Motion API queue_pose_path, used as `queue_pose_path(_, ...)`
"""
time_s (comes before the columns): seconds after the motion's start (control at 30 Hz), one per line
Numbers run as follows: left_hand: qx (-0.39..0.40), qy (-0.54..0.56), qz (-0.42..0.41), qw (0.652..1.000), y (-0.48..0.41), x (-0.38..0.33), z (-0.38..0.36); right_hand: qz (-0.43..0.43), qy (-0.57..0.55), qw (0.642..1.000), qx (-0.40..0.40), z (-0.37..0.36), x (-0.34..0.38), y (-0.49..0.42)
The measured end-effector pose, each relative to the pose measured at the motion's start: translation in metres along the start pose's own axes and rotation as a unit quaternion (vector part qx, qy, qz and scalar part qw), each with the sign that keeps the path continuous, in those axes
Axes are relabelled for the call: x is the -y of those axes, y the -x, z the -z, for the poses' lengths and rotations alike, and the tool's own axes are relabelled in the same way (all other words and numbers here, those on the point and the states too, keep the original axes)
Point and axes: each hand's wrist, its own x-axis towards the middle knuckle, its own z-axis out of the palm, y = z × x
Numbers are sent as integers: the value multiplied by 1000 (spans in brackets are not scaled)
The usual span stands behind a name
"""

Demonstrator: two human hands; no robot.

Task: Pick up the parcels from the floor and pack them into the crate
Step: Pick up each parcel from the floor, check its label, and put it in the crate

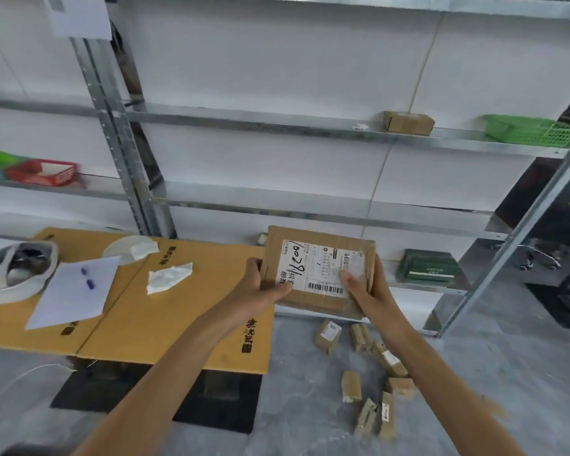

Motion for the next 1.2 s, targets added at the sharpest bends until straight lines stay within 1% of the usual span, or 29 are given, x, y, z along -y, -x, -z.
queue_pose_path(0.13, -14, -4, 32, 999, 43, 43, 31, 11, 7, 999, 32, -53, -4, 28)
queue_pose_path(0.37, -51, -7, 66, 997, 129, 110, 114, -22, 8, 998, 50, -179, -17, 86)
queue_pose_path(0.53, -48, -20, 90, 995, 185, 151, 171, -46, 1, 998, 41, -263, -23, 124)
queue_pose_path(0.63, -37, -22, 103, 994, 206, 168, 195, -60, 2, 998, 32, -295, -27, 137)
queue_pose_path(0.83, -29, -21, 123, 992, 211, 187, 227, -93, 5, 995, 29, -331, -33, 134)
queue_pose_path(0.97, -55, -19, 137, 989, 199, 193, 243, -99, 32, 995, 5, -345, -47, 112)
queue_pose_path(1.2, -73, -6, 155, 985, 188, 218, 296, -119, 34, 992, 10, -400, -51, 83)
